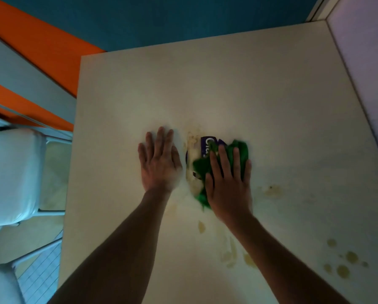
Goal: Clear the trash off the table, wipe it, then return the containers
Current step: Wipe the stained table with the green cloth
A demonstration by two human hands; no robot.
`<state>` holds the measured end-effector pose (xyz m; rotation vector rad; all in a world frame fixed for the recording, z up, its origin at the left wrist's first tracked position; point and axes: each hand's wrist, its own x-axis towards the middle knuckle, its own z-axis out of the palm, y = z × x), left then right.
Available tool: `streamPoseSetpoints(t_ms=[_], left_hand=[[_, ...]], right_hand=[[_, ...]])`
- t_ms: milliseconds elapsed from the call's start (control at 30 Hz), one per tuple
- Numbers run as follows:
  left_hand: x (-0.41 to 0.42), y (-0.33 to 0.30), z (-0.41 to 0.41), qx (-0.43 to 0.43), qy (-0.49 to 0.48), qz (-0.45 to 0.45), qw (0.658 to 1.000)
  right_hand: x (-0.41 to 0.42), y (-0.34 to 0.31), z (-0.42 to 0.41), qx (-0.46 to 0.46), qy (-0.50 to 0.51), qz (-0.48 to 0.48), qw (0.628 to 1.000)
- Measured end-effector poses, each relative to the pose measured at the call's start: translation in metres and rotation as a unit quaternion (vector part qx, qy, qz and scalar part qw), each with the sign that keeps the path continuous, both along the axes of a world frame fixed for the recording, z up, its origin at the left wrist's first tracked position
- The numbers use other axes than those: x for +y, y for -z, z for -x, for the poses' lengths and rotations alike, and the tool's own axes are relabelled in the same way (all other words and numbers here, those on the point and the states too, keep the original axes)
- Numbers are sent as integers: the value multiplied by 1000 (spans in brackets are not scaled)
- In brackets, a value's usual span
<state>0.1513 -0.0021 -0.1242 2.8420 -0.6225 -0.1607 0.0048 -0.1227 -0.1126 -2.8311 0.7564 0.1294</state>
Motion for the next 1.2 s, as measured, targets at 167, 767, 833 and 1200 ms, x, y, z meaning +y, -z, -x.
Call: streamPoseSetpoints(t_ms=[167, 767, 833, 1200], left_hand=[[14, 1, 28, -15, 3, 5, 1000], [3, -40, 127, 23, 12, 31, 999], [-6, -40, 167, 38, 46, 8, 998], [-91, -27, 189, 118, 54, -103, 986]], right_hand=[[-7, -10, 86, 47, -6, 8, 999], [-146, -4, 150, 22, 19, 32, 999], [-162, -2, 134, 10, 35, 18, 999], [-182, -5, 226, 6, 50, 30, 998]])
